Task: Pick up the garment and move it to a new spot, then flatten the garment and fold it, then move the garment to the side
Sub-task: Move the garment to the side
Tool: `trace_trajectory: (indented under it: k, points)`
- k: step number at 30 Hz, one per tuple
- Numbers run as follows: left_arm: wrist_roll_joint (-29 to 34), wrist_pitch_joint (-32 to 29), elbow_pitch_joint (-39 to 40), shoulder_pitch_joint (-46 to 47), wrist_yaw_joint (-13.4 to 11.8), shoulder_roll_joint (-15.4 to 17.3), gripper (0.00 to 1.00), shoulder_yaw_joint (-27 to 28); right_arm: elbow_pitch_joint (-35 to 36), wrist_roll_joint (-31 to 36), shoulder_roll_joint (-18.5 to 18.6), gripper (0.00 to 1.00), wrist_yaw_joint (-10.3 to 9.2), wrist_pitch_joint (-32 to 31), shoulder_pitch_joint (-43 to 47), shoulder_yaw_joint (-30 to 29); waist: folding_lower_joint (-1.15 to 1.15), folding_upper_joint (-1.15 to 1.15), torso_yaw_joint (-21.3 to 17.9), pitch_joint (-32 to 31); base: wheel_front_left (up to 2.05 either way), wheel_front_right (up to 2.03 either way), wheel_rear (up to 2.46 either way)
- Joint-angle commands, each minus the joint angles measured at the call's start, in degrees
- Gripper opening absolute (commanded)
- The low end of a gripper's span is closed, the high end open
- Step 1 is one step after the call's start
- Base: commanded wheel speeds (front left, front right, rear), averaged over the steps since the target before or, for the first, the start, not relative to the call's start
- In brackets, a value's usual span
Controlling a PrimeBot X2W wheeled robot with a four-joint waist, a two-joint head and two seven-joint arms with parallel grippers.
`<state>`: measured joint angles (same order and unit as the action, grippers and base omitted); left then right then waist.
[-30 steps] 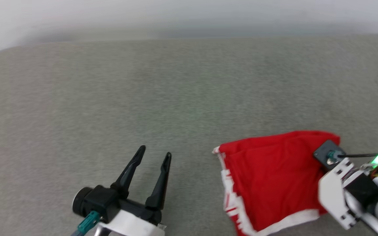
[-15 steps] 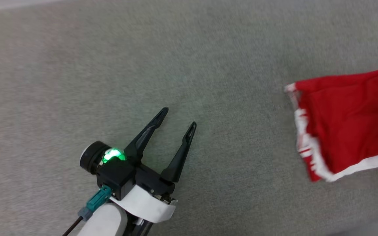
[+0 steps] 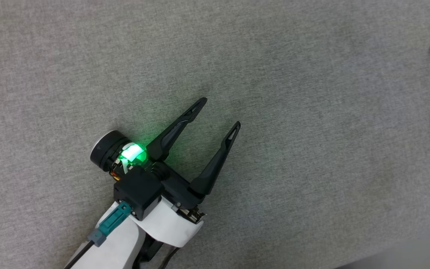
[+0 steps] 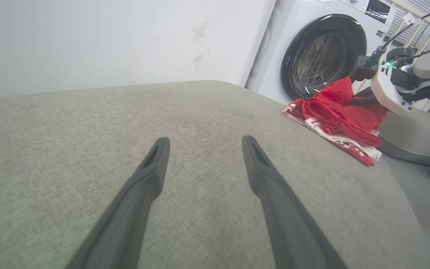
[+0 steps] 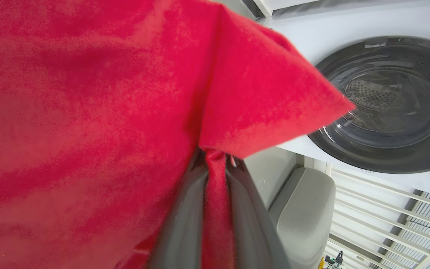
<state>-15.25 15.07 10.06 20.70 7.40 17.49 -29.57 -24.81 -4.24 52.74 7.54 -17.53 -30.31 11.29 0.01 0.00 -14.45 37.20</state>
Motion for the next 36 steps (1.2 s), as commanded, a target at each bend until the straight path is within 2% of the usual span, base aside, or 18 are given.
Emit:
trace_trajectory:
  k: [1,6,7,8,9,15,21,25,32,34,35,36]
  points:
    - [0.52,0.12,0.27,0.96,0.1,0.38,1.0,-0.19,-1.66,1.26,-0.34,0.0,-0.1,1.42,-2.01,-1.16,-0.01,0.0,0.71,0.92,0.0,0.0,0.0]
    - [0.36,0.11,-0.01,0.98,0.1,0.31,1.0,0.28,-6.02,2.96,-1.67,0.0,-0.1,3.55,-3.61,-3.19,-0.01,0.0,1.68,1.23,0.0,0.0,0.0]
    - [0.32,0.11,-0.08,0.94,0.1,0.19,1.0,0.42,-6.5,3.51,-1.96,0.05,-0.1,3.94,-3.95,-3.69,-0.01,0.0,1.84,1.1,0.0,0.0,0.0]
    - [0.26,0.11,-0.15,0.86,0.1,0.01,1.0,0.55,-6.83,4.0,-2.35,0.6,-0.1,4.22,-4.18,-4.22,-0.01,0.0,1.99,0.87,0.0,0.0,0.0]
    - [0.24,0.11,-0.22,0.71,0.1,-0.14,1.0,0.67,-7.14,4.45,-2.8,1.0,-0.1,4.54,-4.36,-4.7,-0.01,0.0,2.11,0.5,0.0,0.0,0.0]
    - [-0.64,0.12,-1.12,-1.87,0.1,-1.43,1.0,3.39,-5.5,8.57,-5.15,1.0,-0.09,5.87,-5.45,-6.05,-0.01,0.0,2.52,-4.76,0.0,0.0,0.0]
    - [-0.66,0.12,-2.49,-7.0,0.11,-3.21,1.0,9.81,0.07,8.0,-9.59,1.0,-0.09,8.41,-6.35,-8.36,-0.01,0.0,3.69,-13.7,0.0,0.0,0.0]
    - [0.72,0.12,-4.14,-10.96,0.06,-4.97,1.0,15.13,4.95,8.54,-14.76,1.0,-0.08,13.26,-3.4,-11.39,-0.01,0.0,5.1,-20.1,0.0,0.0,0.0]
    - [2.02,0.11,-5.08,-17.04,0.08,-8.71,1.0,23.81,14.48,4.78,-25.88,1.0,-0.07,18.26,5.58,-15.78,-0.01,0.0,8.17,-28.48,0.0,0.0,0.0]
    - [1.85,0.12,-5.27,-18.75,0.08,-9.45,1.0,25.47,17.6,4.46,-29.48,1.0,-0.07,19.71,8.92,-17.14,-0.01,0.0,8.96,-30.51,0.0,0.0,0.0]
    - [1.85,0.12,-5.27,-18.75,0.08,-9.45,1.0,25.47,17.6,4.46,-29.48,1.0,-0.07,19.71,8.92,-17.14,-0.01,0.0,8.96,-30.51,0.0,0.0,0.0]
    - [2.04,0.11,-5.38,-19.69,0.09,-9.64,1.0,26.08,18.99,4.24,-31.33,1.0,-0.07,20.25,10.67,-17.86,-0.01,0.0,9.29,-31.44,0.0,0.0,0.0]
